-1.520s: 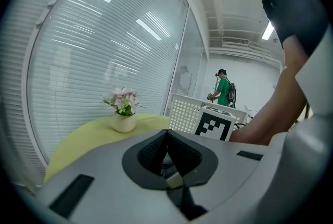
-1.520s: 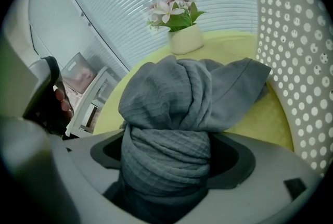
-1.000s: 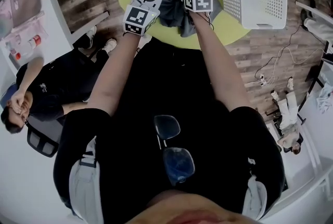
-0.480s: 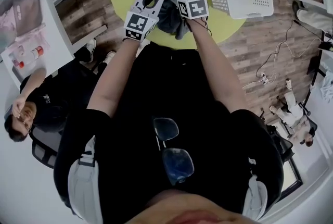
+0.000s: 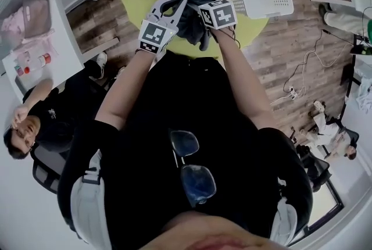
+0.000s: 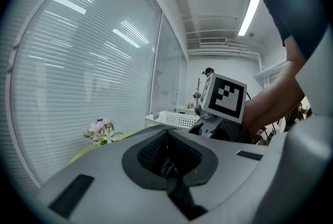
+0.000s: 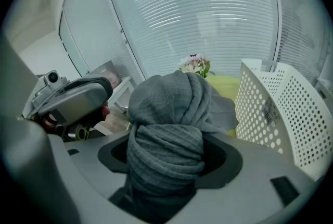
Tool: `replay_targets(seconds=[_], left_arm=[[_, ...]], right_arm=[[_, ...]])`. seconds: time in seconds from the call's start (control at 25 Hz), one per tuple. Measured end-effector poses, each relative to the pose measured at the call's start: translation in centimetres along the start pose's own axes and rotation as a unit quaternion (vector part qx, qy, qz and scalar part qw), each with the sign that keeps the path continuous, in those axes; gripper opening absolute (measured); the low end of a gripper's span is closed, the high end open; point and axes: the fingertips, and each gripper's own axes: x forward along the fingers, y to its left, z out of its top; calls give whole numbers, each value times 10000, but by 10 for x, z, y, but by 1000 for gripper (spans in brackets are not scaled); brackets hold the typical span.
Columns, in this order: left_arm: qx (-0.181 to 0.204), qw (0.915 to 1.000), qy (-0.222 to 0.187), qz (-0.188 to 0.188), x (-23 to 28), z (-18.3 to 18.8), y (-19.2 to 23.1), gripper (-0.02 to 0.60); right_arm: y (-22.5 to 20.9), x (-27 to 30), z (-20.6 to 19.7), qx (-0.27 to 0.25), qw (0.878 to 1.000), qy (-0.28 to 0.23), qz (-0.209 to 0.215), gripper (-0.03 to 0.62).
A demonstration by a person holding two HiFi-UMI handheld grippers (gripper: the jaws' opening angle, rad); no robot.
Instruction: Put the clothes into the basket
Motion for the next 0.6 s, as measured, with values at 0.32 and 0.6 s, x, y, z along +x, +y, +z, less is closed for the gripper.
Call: replay_targets(seconds=[0.32,0.6], left_arm=[[235,9992,-237,-202,-3,43,-16,11],[336,9982,-315,-385,-1,67,-25,11]], right_arm=[[-3,-43,25,-197,9995,-169,-200,341],[-6,-78,45,-185,9986,-341,-368,341]])
